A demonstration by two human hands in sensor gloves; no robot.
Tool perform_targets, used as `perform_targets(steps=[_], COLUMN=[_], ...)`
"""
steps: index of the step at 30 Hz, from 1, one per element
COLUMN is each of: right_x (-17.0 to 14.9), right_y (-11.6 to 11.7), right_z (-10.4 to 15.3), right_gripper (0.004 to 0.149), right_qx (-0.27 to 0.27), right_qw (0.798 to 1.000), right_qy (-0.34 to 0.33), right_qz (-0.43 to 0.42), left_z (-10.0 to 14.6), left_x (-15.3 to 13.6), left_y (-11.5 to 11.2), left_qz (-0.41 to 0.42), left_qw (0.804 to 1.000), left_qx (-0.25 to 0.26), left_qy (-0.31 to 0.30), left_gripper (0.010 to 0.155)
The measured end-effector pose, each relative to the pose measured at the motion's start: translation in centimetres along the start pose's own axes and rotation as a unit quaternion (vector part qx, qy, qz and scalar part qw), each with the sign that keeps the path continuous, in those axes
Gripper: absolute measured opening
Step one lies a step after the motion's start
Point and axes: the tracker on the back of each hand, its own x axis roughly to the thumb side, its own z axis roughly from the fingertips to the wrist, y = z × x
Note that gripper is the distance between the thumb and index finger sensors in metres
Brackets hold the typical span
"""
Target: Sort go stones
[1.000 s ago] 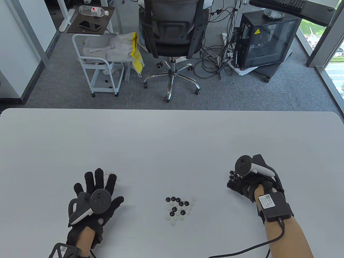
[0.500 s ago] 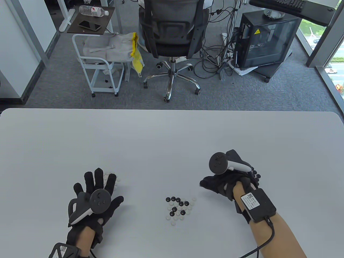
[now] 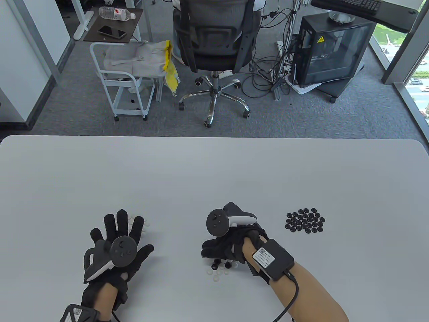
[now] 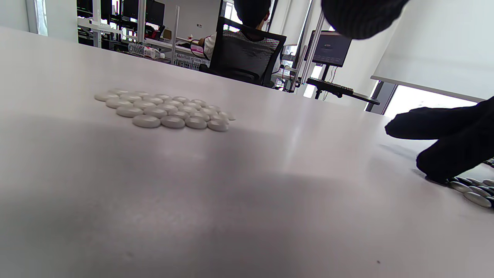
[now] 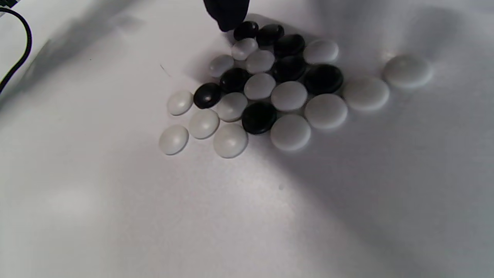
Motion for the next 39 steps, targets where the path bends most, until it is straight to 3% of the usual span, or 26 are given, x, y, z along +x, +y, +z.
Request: perform_targets(steps=[3, 6, 11, 18, 29, 39], right_x=[-1.1, -3.7, -9.3, -14.6, -16.8, -15.6], right_y=[-0.6, -2.1, -3.4, -2.7, -2.0, -2.8], right_z=[-0.4, 0.2, 3.4, 7.1, 9.3, 9.7], right_gripper=[0.067, 0.066, 0.067, 0.068, 0.069, 0.069], right_qx=[-0.01, -0.027, -0.036, -0.056, -0.064, -0.074], right_qw=[1.0, 0.996, 0.974, 0.949, 0.937, 0.94], right_qy=[0.018, 0.088, 0.224, 0.295, 0.323, 0.317], right_qz=[-0.021, -0.017, -0.019, -0.095, -0.118, -0.101], left_z=[0.0, 0.1, 0.1, 0.1, 0.1, 0.3], left_x=[0.0, -0.1, -0.1, -0.1, -0.1, -0.1], left_y=[0.0, 0.0, 0.1, 0.1, 0.0, 0.3], left_qz=[0.001, 0.0, 0.001, 0.001, -0.002, 0.003], left_qw=[1.0, 1.0, 1.0, 1.0, 1.0, 1.0], left_qx=[0.001, 0.002, 0.004, 0.004, 0.001, 0.007], left_qy=[0.0, -0.001, 0.0, -0.001, 0.0, -0.001], left_gripper=[0.082, 0.082, 0.082, 0.082, 0.082, 0.082])
